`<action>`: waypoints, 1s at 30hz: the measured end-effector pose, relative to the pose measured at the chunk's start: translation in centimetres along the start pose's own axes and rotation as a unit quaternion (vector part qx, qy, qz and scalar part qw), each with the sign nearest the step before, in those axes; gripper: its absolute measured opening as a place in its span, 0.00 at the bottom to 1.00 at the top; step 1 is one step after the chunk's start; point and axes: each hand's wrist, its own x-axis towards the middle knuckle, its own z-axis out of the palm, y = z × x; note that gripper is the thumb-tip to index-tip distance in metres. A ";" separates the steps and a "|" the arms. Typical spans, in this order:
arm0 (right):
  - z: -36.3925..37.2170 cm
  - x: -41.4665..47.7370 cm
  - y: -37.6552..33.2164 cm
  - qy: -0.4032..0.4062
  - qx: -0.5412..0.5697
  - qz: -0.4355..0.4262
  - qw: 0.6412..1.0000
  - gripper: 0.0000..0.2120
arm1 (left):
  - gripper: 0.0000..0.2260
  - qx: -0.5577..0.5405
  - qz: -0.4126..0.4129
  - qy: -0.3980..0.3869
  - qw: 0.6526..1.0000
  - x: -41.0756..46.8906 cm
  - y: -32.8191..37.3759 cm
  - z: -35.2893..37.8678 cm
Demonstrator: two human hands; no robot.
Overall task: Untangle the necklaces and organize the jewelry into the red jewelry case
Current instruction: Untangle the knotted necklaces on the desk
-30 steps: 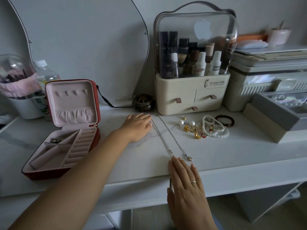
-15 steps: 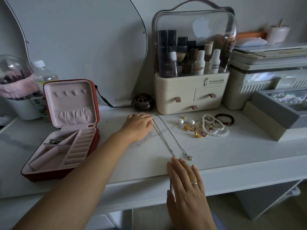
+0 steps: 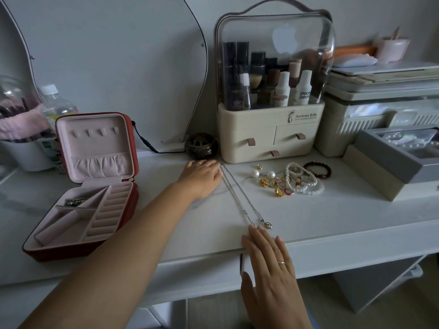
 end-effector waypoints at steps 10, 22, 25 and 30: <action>-3.0 2.2 0.3 -0.028 0.077 -0.024 0.996 0.29 | 0.17 -0.237 -0.048 0.071 0.968 -2.7 -3.1 -3.3; -2.7 16.7 0.0 -0.152 0.131 -0.029 0.979 0.12 | 0.10 -0.149 -0.112 0.052 0.981 -7.3 -5.4 -2.0; -1.2 18.3 -0.2 -0.207 0.144 -0.022 0.967 0.11 | 0.04 -0.172 -0.124 0.092 0.973 -7.3 -5.1 -1.8; 0.1 20.6 -0.8 -0.302 0.218 -0.008 0.928 0.10 | 0.06 -0.268 -0.119 0.088 0.952 -7.0 -5.3 -2.0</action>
